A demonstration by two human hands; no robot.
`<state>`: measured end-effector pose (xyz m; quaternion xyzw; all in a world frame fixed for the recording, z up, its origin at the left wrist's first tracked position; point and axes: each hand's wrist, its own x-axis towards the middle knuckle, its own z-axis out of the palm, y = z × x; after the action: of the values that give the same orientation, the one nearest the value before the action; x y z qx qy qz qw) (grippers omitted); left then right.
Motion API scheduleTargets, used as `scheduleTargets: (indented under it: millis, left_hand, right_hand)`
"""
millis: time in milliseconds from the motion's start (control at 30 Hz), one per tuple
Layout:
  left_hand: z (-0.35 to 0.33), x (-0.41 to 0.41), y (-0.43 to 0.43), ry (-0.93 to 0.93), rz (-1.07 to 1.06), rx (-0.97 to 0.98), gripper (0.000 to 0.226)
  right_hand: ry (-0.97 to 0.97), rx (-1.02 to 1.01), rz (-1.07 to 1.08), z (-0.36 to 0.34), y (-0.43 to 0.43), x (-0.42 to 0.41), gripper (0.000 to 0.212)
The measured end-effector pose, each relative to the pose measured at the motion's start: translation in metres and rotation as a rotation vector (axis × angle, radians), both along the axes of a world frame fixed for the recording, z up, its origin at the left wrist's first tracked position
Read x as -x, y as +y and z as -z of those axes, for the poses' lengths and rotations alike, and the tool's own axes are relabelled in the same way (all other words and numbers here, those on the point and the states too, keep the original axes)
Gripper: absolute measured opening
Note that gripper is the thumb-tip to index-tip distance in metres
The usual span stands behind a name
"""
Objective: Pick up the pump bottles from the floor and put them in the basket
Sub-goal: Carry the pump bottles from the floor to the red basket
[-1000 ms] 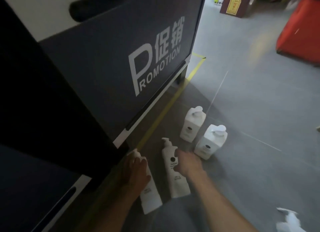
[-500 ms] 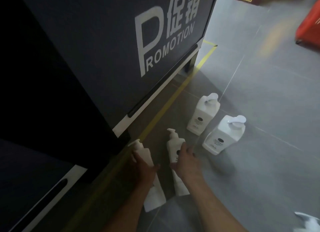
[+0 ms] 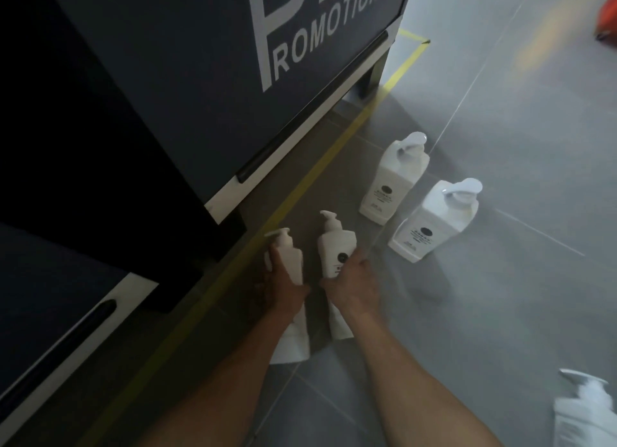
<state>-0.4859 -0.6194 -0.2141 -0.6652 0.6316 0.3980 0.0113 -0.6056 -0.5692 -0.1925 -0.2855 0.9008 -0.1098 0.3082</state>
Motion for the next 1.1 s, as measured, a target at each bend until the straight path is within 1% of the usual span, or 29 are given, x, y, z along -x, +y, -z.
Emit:
scheduleTargets:
  millis: [133,200,267,333,400,567,767,967,1100]
  left_hand:
    - [-0.014,-0.001,0.009,-0.026,0.137,-0.010,0.118]
    - [-0.036,-0.001,0.012,-0.035,0.177,-0.027,0.117]
    - [-0.070,-0.004,0.016,-0.060,0.207,-0.009,0.116]
    - [-0.118,-0.008,0.019,-0.125,0.261,0.074,0.115]
    - [-0.176,-0.012,0.023,-0.166,0.309,0.124,0.117]
    - [-0.367,-0.015,0.043,-0.233,0.329,0.135,0.117]
    - [-0.570,-0.020,0.066,-0.179,0.253,0.156,0.113]
    - [-0.739,-0.029,0.084,-0.106,0.229,0.234,0.111]
    - [-0.827,-0.044,0.089,-0.082,0.279,0.285,0.112]
  right_hand:
    - [-0.011,-0.003,0.016,-0.015,0.016,-0.003,0.099]
    - [0.003,-0.016,0.038,-0.036,0.025,-0.001,0.092]
    - [0.018,-0.020,0.040,-0.070,0.033,0.001,0.085]
    - [0.022,-0.011,0.057,-0.120,0.043,0.003,0.086]
    - [0.030,-0.011,0.082,-0.179,0.056,0.004,0.090]
    - [0.011,-0.017,0.140,-0.351,0.082,0.001,0.097]
    - [-0.006,0.062,0.196,-0.549,0.103,-0.012,0.095]
    - [0.003,0.159,0.215,-0.717,0.129,-0.021,0.087]
    - [0.017,0.165,0.232,-0.797,0.149,-0.025,0.086]
